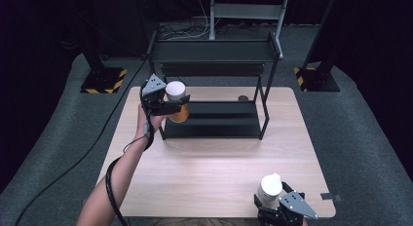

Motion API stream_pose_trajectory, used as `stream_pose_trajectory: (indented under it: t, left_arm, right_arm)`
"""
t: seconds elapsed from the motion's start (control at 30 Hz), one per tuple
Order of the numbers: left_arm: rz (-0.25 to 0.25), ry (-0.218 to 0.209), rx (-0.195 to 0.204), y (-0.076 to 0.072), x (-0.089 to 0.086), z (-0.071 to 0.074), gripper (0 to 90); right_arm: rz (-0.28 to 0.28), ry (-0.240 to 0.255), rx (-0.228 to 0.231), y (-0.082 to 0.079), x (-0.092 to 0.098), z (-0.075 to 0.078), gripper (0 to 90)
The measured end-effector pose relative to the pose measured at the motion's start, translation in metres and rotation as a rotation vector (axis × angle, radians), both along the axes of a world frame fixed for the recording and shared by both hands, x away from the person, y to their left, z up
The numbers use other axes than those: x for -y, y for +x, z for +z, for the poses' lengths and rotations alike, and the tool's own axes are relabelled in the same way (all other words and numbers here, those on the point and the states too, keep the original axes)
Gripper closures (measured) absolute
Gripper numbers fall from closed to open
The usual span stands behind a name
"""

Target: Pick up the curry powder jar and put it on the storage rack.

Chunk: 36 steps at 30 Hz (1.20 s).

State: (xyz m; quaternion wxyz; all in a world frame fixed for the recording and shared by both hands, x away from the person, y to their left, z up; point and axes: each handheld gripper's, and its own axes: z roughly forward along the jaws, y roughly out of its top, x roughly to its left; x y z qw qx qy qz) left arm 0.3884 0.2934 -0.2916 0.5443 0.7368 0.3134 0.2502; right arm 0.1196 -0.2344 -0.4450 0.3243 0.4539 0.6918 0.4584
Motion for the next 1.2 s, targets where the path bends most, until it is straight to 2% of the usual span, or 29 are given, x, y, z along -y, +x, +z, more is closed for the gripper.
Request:
stream_pose_trajectory:
  t: [0.53,0.83,1.2]
  left_arm:
    - [-0.006,-0.006,0.008,0.008,-0.002,0.013,34.0]
    - [-0.009,-0.026,0.005,0.013,-0.004,0.020,34.0]
    - [-0.012,-0.022,0.017,0.016,-0.004,0.030,34.0]
  right_arm:
    - [0.001,-0.005,0.005,0.000,-0.001,0.001,0.0]
    - [-0.003,-0.002,0.004,-0.001,-0.001,0.002,0.0]
    - [0.003,-0.001,0.006,0.000,-0.001,0.002,0.0]
